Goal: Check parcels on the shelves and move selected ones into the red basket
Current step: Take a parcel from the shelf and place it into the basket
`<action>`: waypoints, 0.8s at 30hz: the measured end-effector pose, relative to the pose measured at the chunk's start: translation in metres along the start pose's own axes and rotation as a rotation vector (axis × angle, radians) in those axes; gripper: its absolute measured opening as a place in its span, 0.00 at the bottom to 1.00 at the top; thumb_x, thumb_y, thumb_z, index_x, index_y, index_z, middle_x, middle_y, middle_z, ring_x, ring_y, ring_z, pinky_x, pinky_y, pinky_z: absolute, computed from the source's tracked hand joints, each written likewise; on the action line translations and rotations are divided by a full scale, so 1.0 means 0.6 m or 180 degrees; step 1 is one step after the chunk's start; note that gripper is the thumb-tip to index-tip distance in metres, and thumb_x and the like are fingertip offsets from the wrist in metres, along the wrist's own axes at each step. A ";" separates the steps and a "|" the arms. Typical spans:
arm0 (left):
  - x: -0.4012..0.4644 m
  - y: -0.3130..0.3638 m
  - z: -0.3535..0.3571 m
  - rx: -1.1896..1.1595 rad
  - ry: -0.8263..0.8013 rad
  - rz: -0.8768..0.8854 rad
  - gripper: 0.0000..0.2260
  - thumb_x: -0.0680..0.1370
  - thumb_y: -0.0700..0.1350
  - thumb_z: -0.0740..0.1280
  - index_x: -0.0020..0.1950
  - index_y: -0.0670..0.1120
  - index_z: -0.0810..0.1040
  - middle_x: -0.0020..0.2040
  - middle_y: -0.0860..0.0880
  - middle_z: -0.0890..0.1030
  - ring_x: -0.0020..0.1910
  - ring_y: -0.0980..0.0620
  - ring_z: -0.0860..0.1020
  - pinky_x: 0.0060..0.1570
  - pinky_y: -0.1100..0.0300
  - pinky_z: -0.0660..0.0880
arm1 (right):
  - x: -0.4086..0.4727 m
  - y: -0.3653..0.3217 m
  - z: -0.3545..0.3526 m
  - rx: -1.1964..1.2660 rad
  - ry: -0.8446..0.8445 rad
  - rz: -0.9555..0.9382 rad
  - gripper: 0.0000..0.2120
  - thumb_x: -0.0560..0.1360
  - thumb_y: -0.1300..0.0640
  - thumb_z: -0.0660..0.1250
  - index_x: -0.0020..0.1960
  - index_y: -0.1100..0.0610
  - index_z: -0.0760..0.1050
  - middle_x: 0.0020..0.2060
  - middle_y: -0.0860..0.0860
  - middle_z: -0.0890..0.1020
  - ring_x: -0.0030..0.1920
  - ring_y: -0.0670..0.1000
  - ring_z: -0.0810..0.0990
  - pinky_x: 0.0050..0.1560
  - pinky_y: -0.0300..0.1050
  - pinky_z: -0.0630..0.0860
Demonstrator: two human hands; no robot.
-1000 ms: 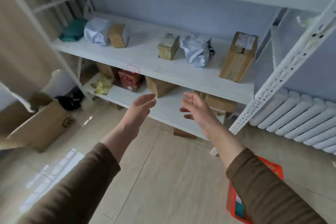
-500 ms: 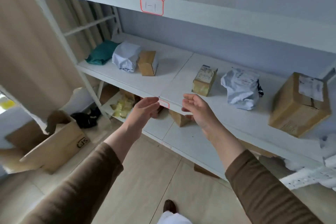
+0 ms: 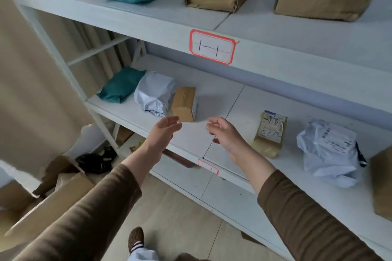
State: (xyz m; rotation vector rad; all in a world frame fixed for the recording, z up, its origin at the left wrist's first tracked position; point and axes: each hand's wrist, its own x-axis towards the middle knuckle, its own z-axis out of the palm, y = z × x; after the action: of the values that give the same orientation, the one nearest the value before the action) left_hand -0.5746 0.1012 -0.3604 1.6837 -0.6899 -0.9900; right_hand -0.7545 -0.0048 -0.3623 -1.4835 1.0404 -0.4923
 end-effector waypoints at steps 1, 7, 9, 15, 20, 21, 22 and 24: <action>0.027 0.000 -0.009 0.0035 0.0023 0.0002 0.19 0.83 0.44 0.69 0.74 0.46 0.75 0.71 0.47 0.78 0.71 0.46 0.75 0.73 0.52 0.68 | 0.021 -0.002 0.010 -0.0010 0.0050 0.0012 0.17 0.83 0.55 0.66 0.71 0.55 0.73 0.59 0.49 0.80 0.60 0.50 0.78 0.56 0.44 0.74; 0.197 0.001 -0.060 0.0152 -0.0176 -0.0096 0.26 0.82 0.44 0.69 0.80 0.44 0.67 0.74 0.47 0.72 0.72 0.46 0.71 0.70 0.52 0.66 | 0.155 -0.029 0.102 0.0122 0.0529 0.0254 0.21 0.83 0.54 0.66 0.74 0.57 0.70 0.66 0.52 0.78 0.60 0.49 0.76 0.55 0.42 0.71; 0.250 0.000 -0.072 0.0193 -0.0301 -0.0210 0.23 0.83 0.43 0.68 0.77 0.42 0.68 0.71 0.46 0.74 0.68 0.45 0.72 0.64 0.55 0.65 | 0.197 -0.032 0.133 0.0160 0.0725 0.0413 0.25 0.83 0.51 0.67 0.77 0.56 0.67 0.70 0.53 0.75 0.65 0.51 0.75 0.59 0.42 0.68; 0.346 0.002 -0.075 0.0359 -0.0995 -0.0514 0.09 0.83 0.38 0.66 0.63 0.47 0.75 0.52 0.47 0.81 0.56 0.45 0.77 0.54 0.57 0.72 | 0.269 -0.027 0.186 0.0381 0.1188 0.0968 0.34 0.84 0.45 0.64 0.84 0.54 0.54 0.80 0.55 0.65 0.78 0.57 0.67 0.73 0.49 0.65; 0.375 -0.023 -0.070 0.0539 -0.1270 -0.0641 0.18 0.81 0.44 0.68 0.71 0.45 0.75 0.60 0.44 0.81 0.60 0.42 0.78 0.68 0.45 0.75 | 0.259 -0.016 0.203 0.0514 0.1204 0.1120 0.25 0.86 0.47 0.59 0.81 0.51 0.62 0.76 0.53 0.71 0.71 0.55 0.71 0.65 0.48 0.68; 0.373 -0.027 -0.069 0.0531 -0.1302 -0.0630 0.19 0.80 0.44 0.67 0.72 0.45 0.75 0.58 0.44 0.81 0.57 0.43 0.78 0.62 0.47 0.76 | 0.251 -0.017 0.208 0.0523 0.1267 0.1090 0.24 0.86 0.47 0.59 0.79 0.51 0.63 0.73 0.53 0.73 0.67 0.54 0.72 0.62 0.48 0.68; 0.363 -0.026 -0.069 0.0533 -0.1351 -0.0578 0.21 0.79 0.45 0.67 0.72 0.45 0.75 0.56 0.45 0.81 0.54 0.44 0.78 0.55 0.51 0.76 | 0.240 -0.019 0.212 0.0550 0.1361 0.1064 0.23 0.86 0.46 0.59 0.78 0.50 0.64 0.71 0.53 0.74 0.63 0.53 0.73 0.60 0.48 0.69; 0.338 -0.025 -0.072 0.0480 -0.1415 -0.0455 0.23 0.78 0.46 0.66 0.73 0.46 0.73 0.56 0.47 0.81 0.52 0.47 0.77 0.50 0.54 0.72 | 0.207 -0.023 0.221 0.0631 0.1568 0.0962 0.21 0.85 0.44 0.60 0.74 0.50 0.65 0.65 0.52 0.75 0.58 0.51 0.73 0.54 0.46 0.70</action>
State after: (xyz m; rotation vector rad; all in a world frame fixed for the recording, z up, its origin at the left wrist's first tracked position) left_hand -0.4363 -0.0396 -0.4259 1.6733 -0.9617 -1.4695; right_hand -0.5807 -0.0332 -0.4100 -1.0243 1.5248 -0.7392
